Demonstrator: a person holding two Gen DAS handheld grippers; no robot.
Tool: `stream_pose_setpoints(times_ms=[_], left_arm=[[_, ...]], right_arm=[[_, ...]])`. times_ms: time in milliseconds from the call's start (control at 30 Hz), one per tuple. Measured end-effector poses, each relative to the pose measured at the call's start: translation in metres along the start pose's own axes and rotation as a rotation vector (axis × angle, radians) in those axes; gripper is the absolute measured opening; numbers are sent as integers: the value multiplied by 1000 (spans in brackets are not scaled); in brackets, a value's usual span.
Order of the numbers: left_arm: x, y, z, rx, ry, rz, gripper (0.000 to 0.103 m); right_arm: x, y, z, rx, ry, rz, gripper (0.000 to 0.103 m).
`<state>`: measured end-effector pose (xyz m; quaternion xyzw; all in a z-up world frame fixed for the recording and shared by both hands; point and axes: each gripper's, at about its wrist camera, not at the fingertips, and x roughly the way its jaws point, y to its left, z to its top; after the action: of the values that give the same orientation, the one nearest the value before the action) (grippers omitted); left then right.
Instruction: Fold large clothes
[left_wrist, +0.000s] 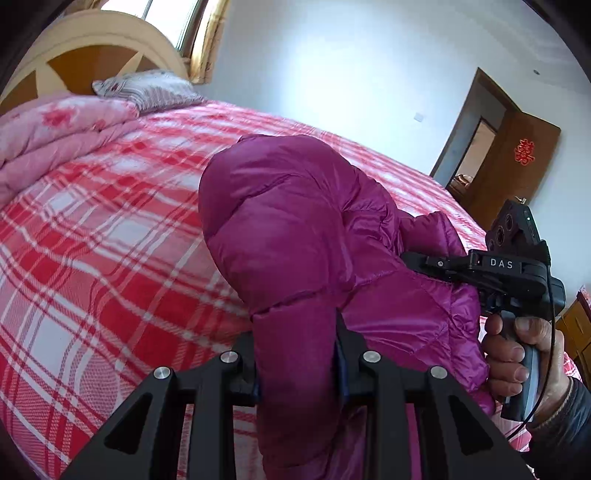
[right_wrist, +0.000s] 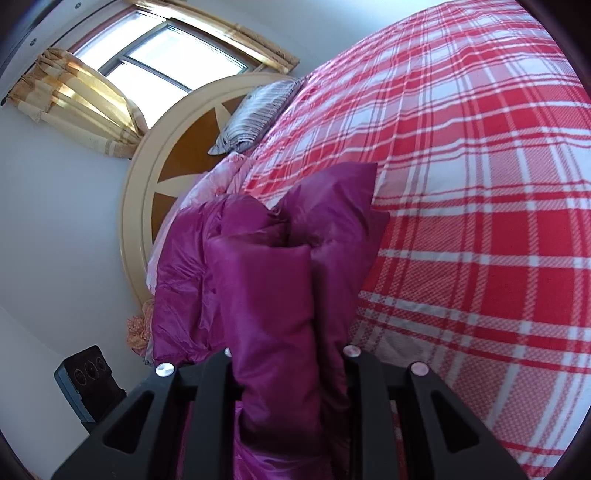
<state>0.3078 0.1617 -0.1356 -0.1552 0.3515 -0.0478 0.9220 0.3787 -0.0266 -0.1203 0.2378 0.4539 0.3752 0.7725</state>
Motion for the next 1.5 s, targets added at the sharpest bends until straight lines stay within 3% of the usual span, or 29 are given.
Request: stream_pose_setpoints(times_ms=[200,267,333,533,633,733,1000,1067,1133,1267,1500], left_arm=[[10,15,-11,-44,20,16,56],[11,17,-14,-56,19,15,59],[7,16,-16,-60,16,37,67],[-30,3,-9,-17,-31,147,69],[-56,-7,-4,17,-85,161,71],[-73,-18,-4,49,-116,174,75],[-95,-29,-5,107,-151,256,77],[-105,-33,-2,105,-187,278,79],[-116,-38,-1,107,-238,302,88],[-132,-51,0,144,-313,359,90],[-155,-62,3,160,-384,327,93]], right_arm=[[16,-7,-2,26,29,-28,23],[20,-10,-2,39,36,-37,24],[19,-13,-3,45,39,-51,30],[7,0,-4,7,11,-122,44],[-14,11,-4,-18,-34,-160,59],[-28,23,-6,-58,-64,-201,66],[-54,56,-28,-143,-106,-331,73],[-64,74,-39,-194,-141,-371,76],[-73,91,-48,-239,-179,-397,79],[-93,123,-69,-330,-270,-455,88],[-110,158,-92,-424,-358,-493,94]])
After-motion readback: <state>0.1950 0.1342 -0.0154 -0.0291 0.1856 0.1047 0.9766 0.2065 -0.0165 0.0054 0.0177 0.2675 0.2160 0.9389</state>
